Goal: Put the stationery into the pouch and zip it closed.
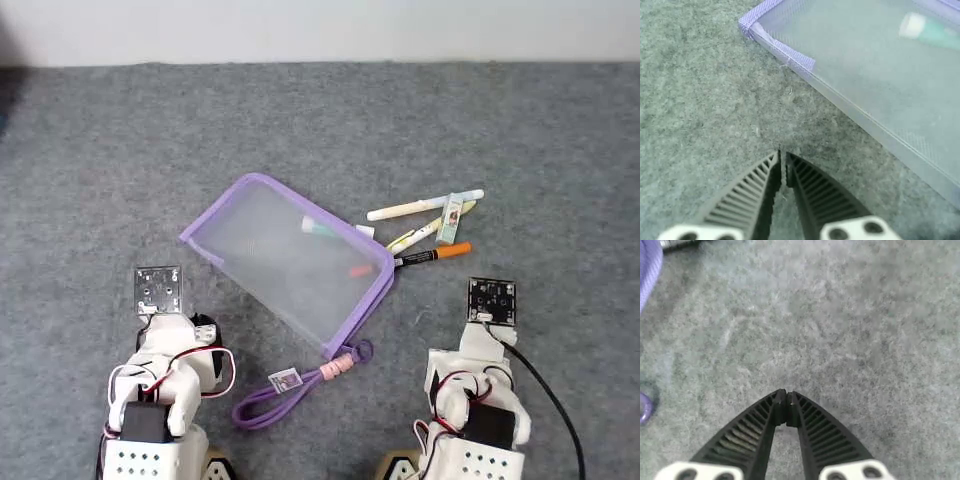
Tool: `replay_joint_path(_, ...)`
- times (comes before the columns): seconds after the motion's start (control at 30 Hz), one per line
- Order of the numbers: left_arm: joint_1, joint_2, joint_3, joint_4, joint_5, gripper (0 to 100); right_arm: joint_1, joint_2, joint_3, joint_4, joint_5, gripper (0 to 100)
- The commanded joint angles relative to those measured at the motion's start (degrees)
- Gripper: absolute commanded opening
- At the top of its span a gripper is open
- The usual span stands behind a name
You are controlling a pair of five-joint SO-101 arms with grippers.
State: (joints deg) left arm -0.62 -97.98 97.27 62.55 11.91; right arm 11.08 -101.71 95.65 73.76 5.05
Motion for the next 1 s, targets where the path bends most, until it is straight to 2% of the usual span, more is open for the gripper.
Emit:
replay_joint_path(0.0, -0.35, -0.44, -0.40, 0.18, 0.53, 2, 0.31, -0.84, -0.88, -1.54, 3.52, 0.9)
replay_joint_path(0.1, -0.35, -0.44, -0.40, 0.18, 0.53, 2, 0.31, -0.40, -3.52, -3.56, 4.13, 0.9)
replay_joint_path(0.23, -0.35, -0.44, -0.40, 0.18, 0.53, 2, -0.22, -0.13, -12.40, 2.42, 0.62, 0.9)
replay_joint_path(0.4, -0.35, -0.44, -0.40, 0.18, 0.53, 2, -5.67, 4.26, -21.71, 6.37, 0.35, 0.9)
replay_joint_path(0.53, -0.35, -0.44, -0.40, 0.18, 0.53, 2, -11.47, 17.10, -29.71, 8.84, -0.79, 0.9)
replay_joint_path(0.73, -0.35, -0.44, -0.40, 0.18, 0.53, 2, -21.32, 40.40, -41.32, 12.26, -10.46, 0.9)
replay_joint_path(0.87, -0.35, -0.44, -0.40, 0.18, 0.53, 2, -29.85, 52.09, -41.93, 9.45, -12.84, 0.9)
replay_joint_path(0.97, -0.35, -0.44, -0.40, 0.18, 0.53, 2, -33.27, 57.45, -42.02, 4.79, -15.74, 0.9)
